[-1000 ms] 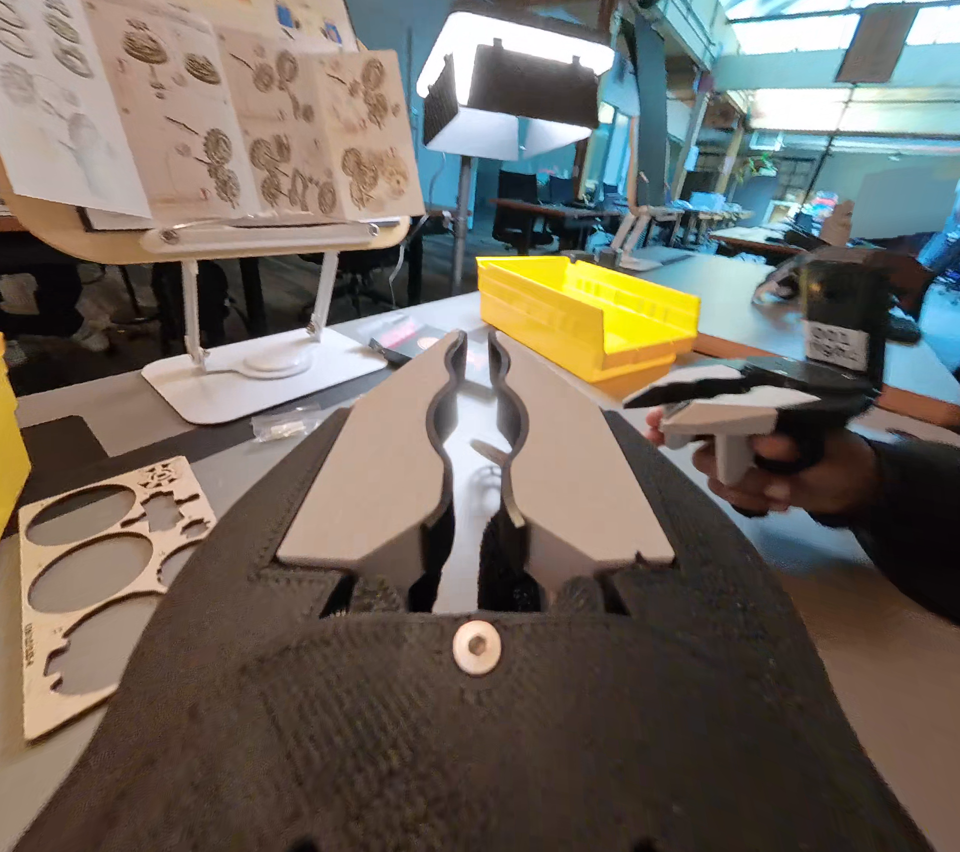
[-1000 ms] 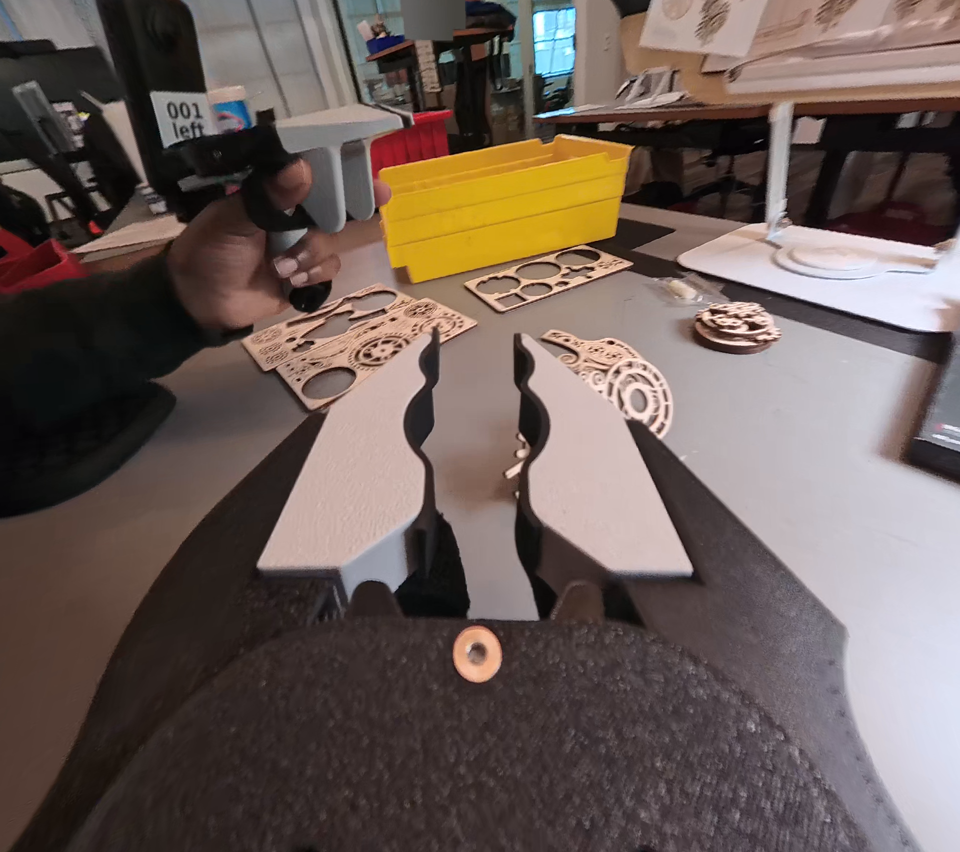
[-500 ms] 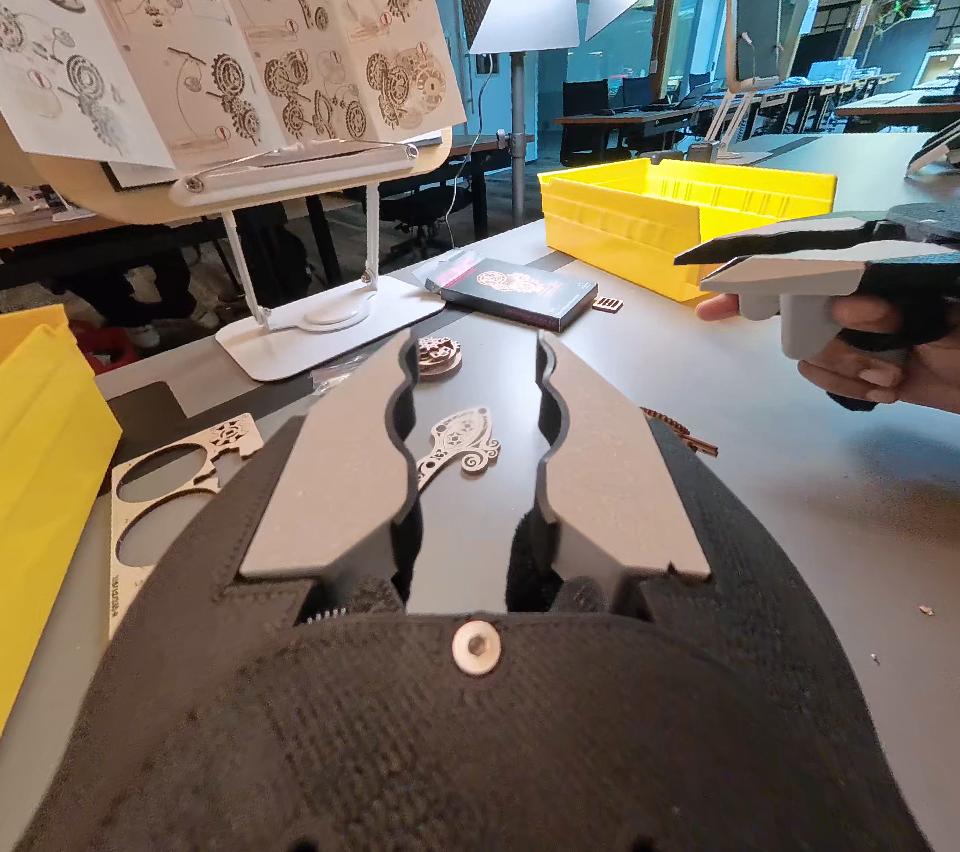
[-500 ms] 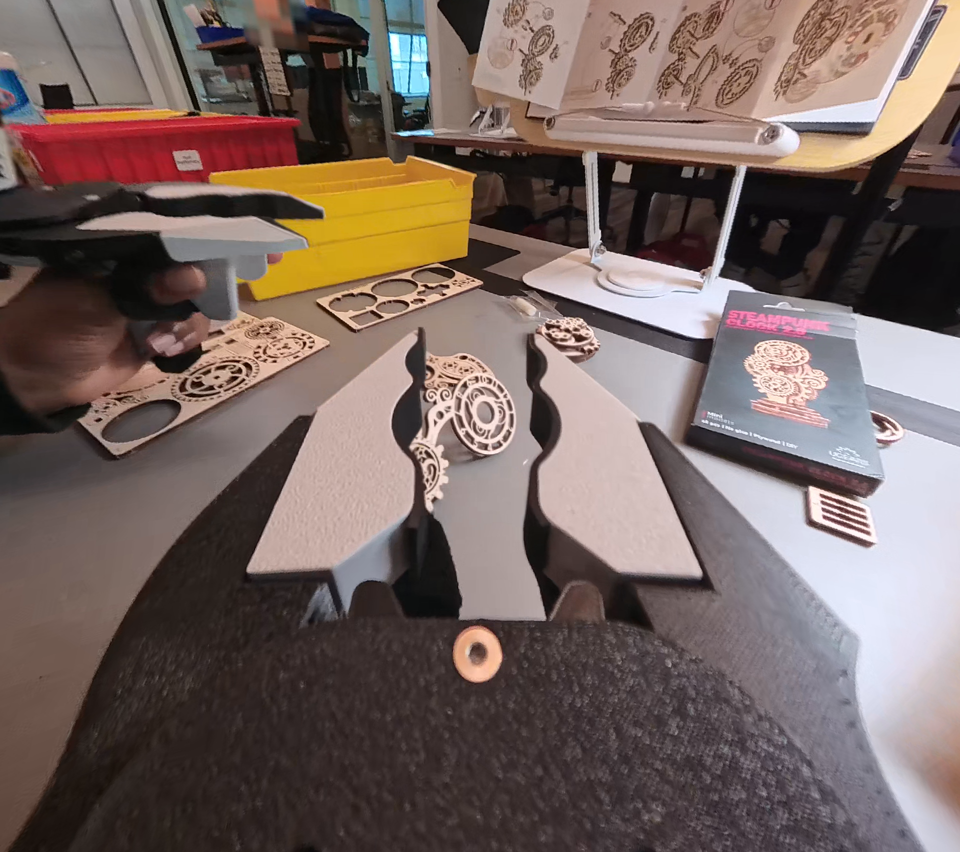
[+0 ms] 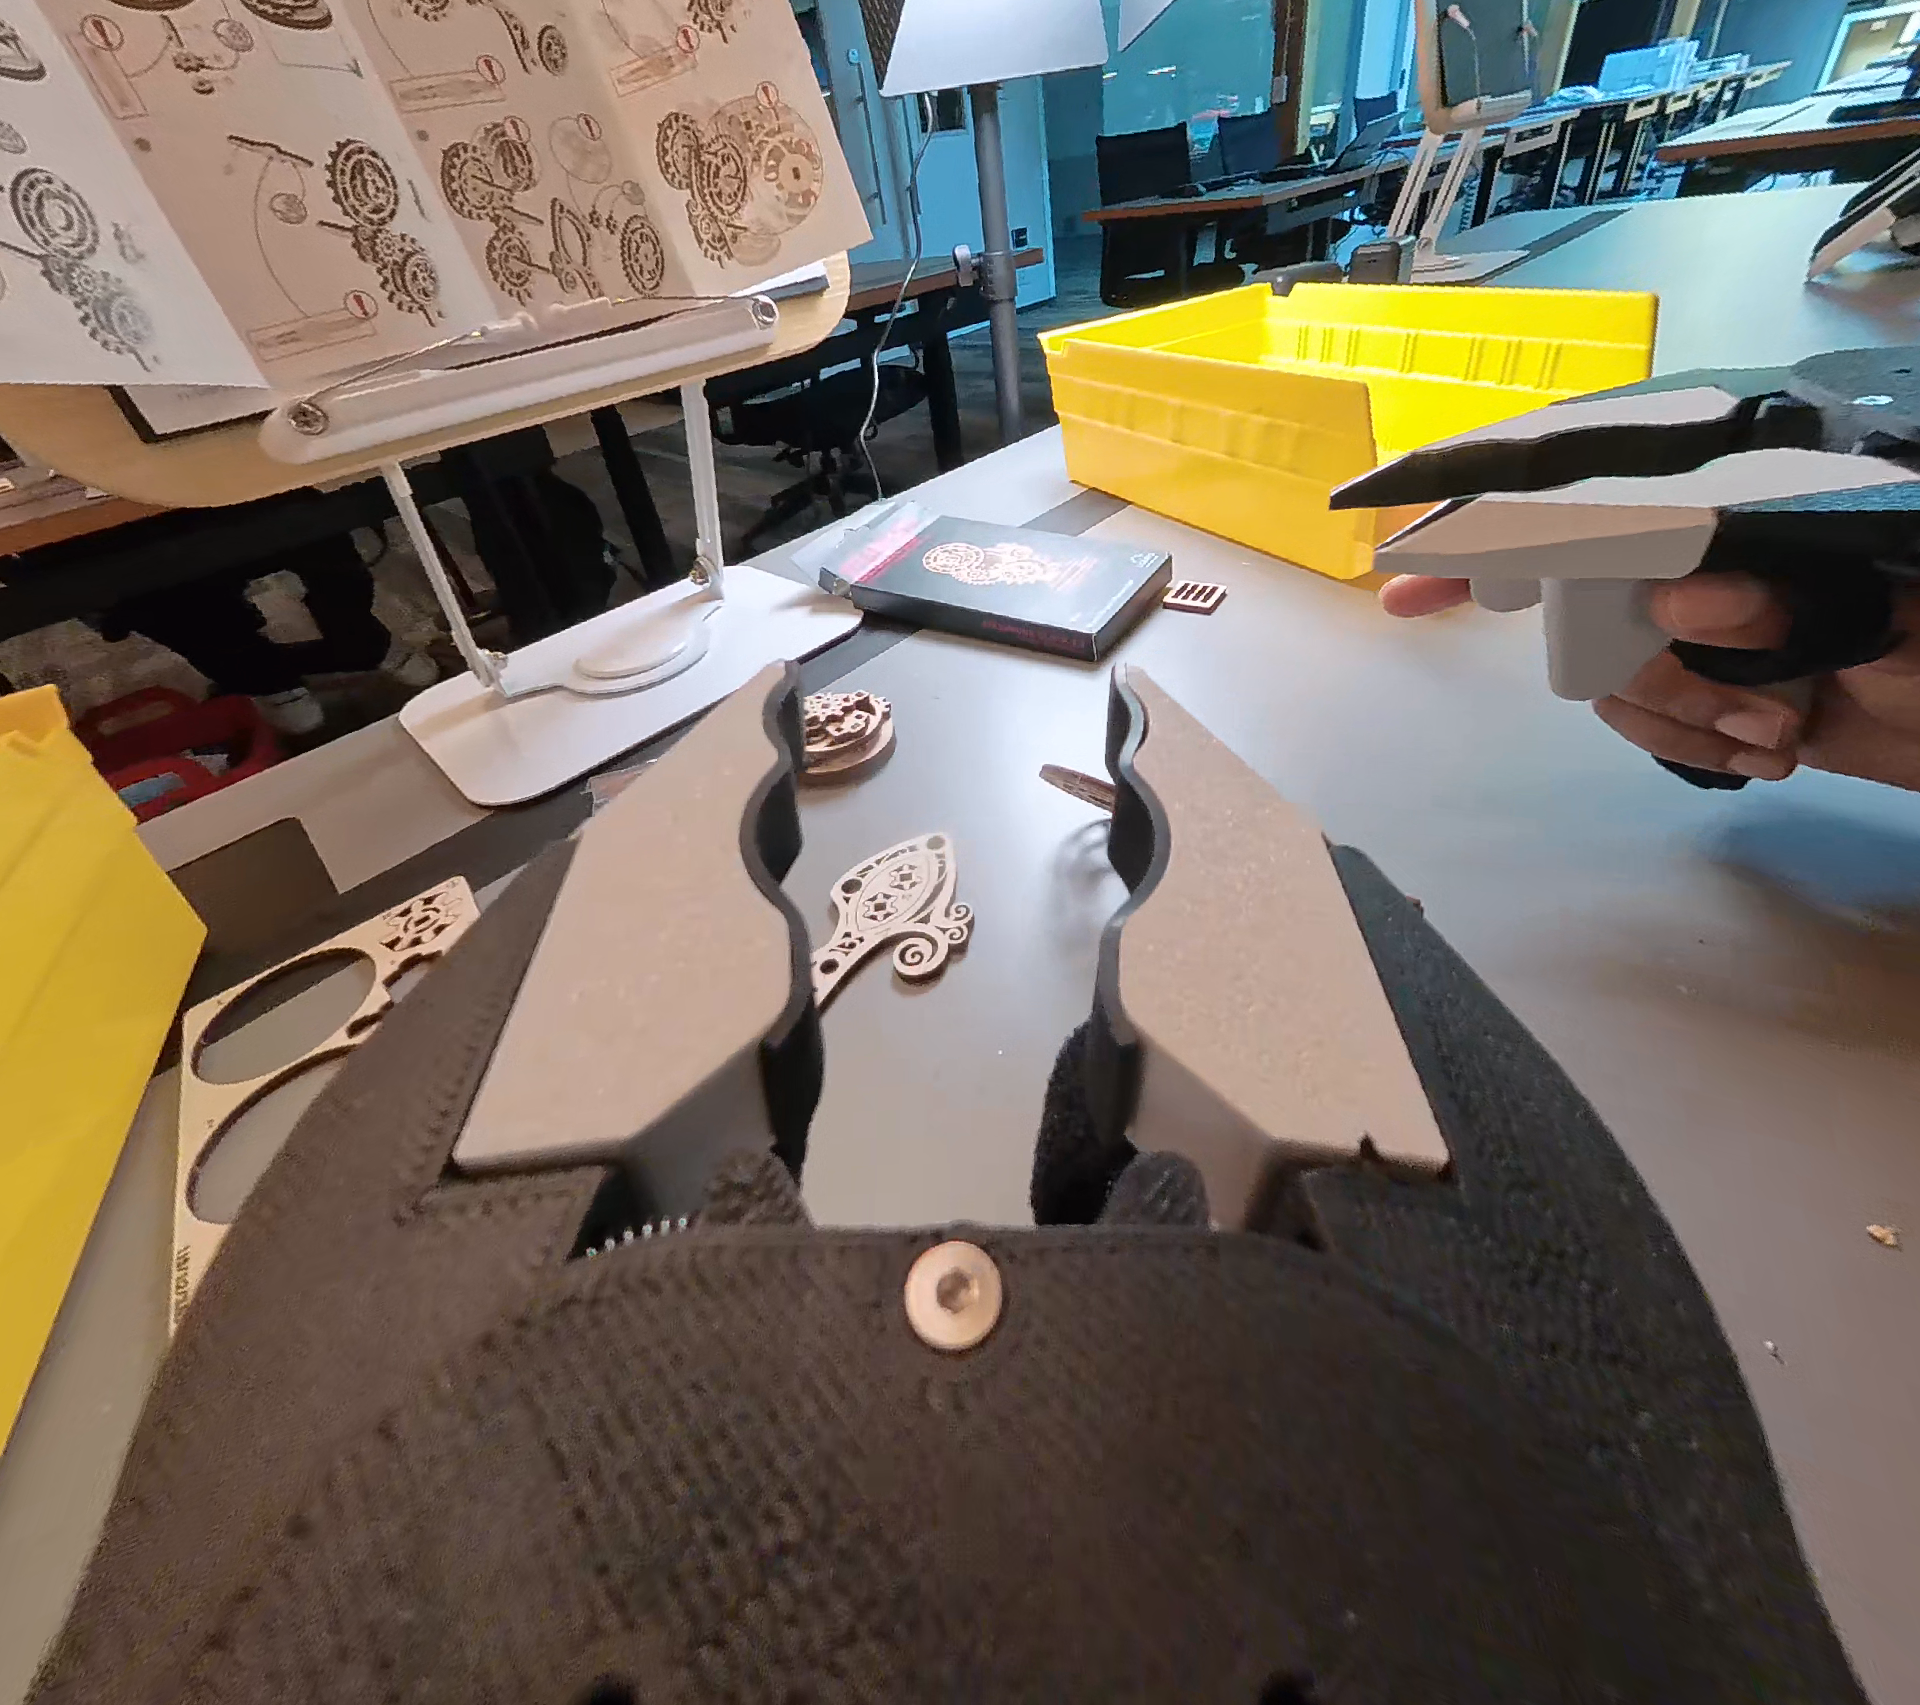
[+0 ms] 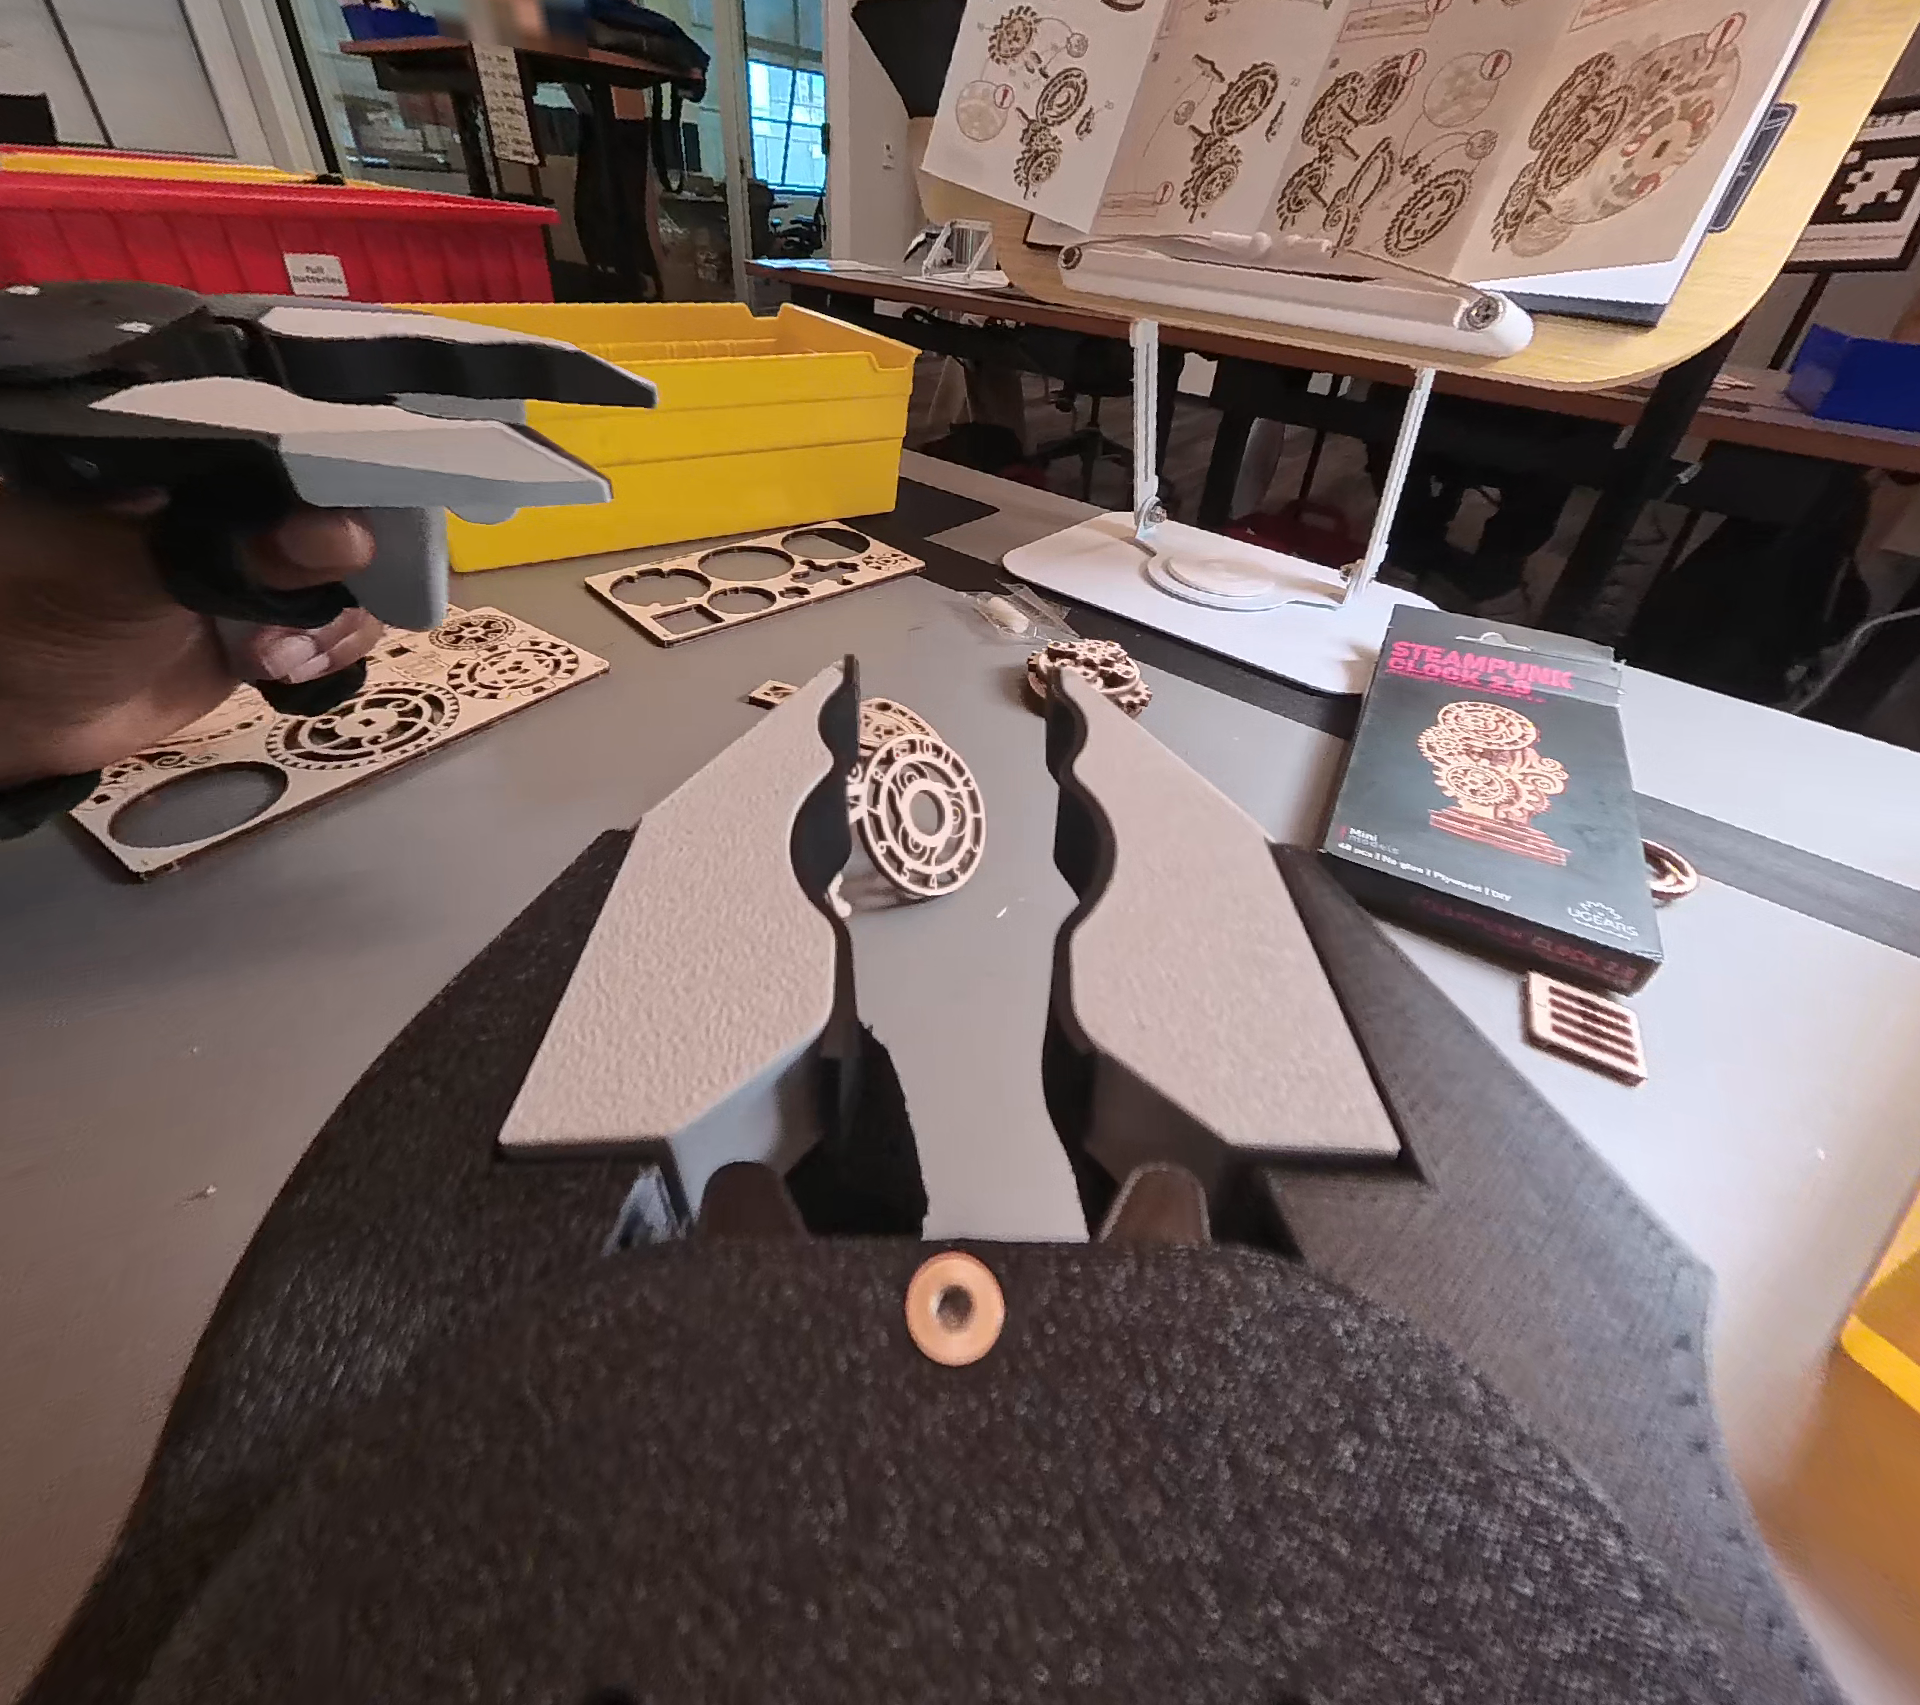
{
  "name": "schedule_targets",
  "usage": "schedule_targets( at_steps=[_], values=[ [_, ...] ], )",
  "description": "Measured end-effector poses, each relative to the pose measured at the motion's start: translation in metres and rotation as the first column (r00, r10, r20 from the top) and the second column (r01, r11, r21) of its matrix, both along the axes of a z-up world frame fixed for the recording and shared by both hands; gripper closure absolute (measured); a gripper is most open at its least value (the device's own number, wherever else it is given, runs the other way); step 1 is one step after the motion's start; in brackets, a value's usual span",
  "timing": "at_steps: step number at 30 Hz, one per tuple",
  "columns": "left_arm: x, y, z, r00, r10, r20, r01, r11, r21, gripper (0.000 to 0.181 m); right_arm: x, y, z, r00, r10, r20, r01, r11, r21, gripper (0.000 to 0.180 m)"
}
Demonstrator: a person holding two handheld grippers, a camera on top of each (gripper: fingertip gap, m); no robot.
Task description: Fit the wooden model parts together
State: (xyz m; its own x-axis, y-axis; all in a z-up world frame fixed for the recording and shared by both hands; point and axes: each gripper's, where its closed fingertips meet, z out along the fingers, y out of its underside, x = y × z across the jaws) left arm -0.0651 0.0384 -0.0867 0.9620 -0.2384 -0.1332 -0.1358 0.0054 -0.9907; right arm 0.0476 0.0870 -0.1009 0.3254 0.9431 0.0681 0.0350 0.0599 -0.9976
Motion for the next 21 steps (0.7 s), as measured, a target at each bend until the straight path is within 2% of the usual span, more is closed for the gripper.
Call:
schedule_targets(
  at_steps=[8, 21],
  values=[
    [-0.005, 0.004, -0.007, 0.999, 0.027, -0.023, -0.028, 1.000, -0.009, 0.125, 0.011, 0.002, 0.006, 0.999, -0.016, -0.042, 0.015, 1.000, -0.026, 0.147],
    [-0.018, -0.008, -0.006, 0.999, 0.030, -0.018, -0.030, 1.000, -0.006, 0.125, -0.003, -0.001, 0.003, 1.000, 0.002, -0.027, -0.003, 1.000, -0.027, 0.147]
  ],
)
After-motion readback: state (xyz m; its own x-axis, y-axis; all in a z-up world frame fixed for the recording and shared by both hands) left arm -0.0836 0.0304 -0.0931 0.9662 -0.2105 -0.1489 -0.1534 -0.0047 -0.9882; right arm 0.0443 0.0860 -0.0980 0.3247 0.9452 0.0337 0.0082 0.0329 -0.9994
